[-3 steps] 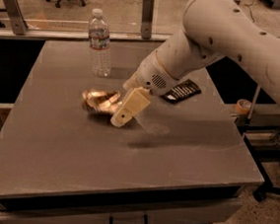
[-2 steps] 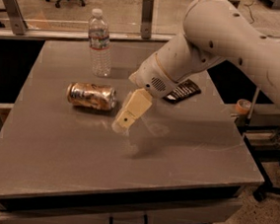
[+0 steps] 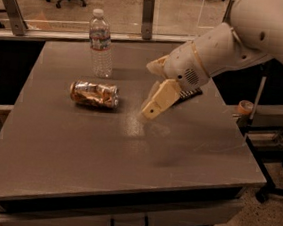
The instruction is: Knock orange can over
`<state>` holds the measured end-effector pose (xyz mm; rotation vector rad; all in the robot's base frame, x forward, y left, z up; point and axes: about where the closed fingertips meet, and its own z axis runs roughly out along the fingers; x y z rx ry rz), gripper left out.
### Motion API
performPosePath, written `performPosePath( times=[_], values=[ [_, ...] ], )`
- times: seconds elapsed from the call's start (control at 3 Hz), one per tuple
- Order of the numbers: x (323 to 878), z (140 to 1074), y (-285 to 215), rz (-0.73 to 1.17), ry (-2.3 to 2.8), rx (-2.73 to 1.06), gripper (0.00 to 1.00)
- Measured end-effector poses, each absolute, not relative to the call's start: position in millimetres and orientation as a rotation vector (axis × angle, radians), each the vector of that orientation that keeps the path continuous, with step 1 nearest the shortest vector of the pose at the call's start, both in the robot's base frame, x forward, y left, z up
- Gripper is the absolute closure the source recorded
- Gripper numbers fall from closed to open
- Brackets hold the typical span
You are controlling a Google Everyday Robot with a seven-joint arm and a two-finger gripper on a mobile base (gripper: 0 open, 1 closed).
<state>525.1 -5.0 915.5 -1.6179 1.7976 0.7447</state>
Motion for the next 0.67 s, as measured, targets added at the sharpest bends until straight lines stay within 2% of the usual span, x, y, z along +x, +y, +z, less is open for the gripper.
performPosePath(
  times=[0.33,0.67],
  values=[
    [519.9,977.3,-69.8,0.669,1.695,-1.561,0.0],
    [508.2,1037.7,-135.5,0.513,1.665,-1.483,0.0]
  ],
)
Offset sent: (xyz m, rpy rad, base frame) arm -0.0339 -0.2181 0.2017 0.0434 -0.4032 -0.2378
